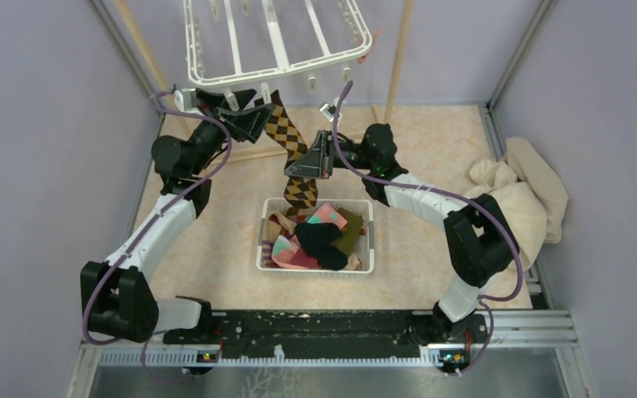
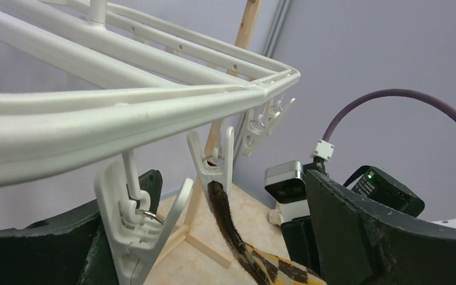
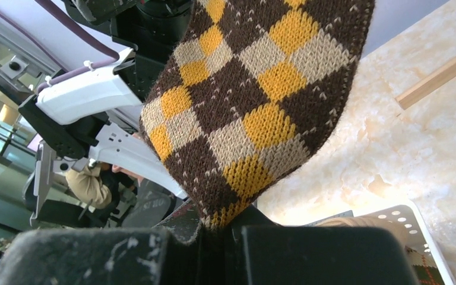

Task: Remove the socks clipped to the hanger
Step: Remove the sock from the hanger.

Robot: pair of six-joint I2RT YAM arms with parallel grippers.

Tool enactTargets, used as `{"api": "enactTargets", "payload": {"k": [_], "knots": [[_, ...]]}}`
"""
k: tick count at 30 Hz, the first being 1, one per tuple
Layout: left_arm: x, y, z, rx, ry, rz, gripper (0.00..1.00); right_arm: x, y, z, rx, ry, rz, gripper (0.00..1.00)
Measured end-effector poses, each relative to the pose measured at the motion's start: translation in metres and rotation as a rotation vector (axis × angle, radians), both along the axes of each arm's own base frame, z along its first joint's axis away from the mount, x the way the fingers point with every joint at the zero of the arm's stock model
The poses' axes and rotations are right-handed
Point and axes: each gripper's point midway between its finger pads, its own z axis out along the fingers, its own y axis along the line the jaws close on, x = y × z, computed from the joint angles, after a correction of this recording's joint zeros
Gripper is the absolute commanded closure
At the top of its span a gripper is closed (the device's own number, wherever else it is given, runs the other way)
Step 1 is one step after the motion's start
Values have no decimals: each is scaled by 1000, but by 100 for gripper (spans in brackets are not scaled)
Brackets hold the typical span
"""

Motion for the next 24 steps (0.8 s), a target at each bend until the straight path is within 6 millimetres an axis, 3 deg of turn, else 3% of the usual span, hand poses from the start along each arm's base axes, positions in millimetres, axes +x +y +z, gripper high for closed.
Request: {"api": "enactTargets", "payload": {"k": [10, 14, 24], "knots": [[21, -6, -6, -39, -16, -19, 21, 2, 1, -4, -5, 4, 0, 100], [27, -8, -8, -61, -11, -34, 21, 2, 2, -6, -8, 8, 0, 100], [17, -7, 20, -129, -80, -69, 21, 5, 3, -13, -15, 14, 0, 100]]}}
